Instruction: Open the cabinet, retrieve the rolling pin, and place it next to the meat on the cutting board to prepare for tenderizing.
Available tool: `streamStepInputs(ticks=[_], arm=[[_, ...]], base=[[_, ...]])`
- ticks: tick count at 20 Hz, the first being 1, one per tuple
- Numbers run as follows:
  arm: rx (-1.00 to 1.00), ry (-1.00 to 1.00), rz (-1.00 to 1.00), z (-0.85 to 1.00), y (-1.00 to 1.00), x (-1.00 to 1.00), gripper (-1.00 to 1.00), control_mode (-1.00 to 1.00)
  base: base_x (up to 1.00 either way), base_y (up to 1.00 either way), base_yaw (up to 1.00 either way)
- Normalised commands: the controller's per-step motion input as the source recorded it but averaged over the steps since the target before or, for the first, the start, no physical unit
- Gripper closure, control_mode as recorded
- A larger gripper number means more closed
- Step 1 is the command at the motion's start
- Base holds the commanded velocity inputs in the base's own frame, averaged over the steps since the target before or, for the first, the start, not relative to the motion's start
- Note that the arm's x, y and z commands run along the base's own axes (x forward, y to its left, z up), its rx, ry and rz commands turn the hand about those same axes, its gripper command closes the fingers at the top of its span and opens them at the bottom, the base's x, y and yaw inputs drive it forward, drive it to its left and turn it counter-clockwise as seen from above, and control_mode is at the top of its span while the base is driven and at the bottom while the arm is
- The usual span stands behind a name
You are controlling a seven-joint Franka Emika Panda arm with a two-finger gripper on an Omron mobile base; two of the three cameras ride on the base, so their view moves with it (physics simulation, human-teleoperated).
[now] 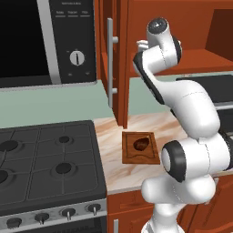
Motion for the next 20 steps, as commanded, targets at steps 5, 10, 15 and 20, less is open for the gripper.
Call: streamStepInputs(ticks=[5, 10, 15, 20], arm=[[0.0, 0.0, 0.0, -0.1, -0.01, 0.17, -1.0, -1.0], [0.0, 0.0, 0.0, -0.04, 0.0, 0.23, -1.0, -1.0], [0.0, 0.0, 0.0, 0.0, -0.02, 0.28, -1.0, -1.0], [0.0, 0.0, 0.0, -0.01, -0.06, 0.29, -1.0, -1.0]], base=[[0.0, 0.0, 0.0], [0.0, 0.0, 0.0], [0.0, 0.0, 0.0], [0.0, 0.0, 0.0]])
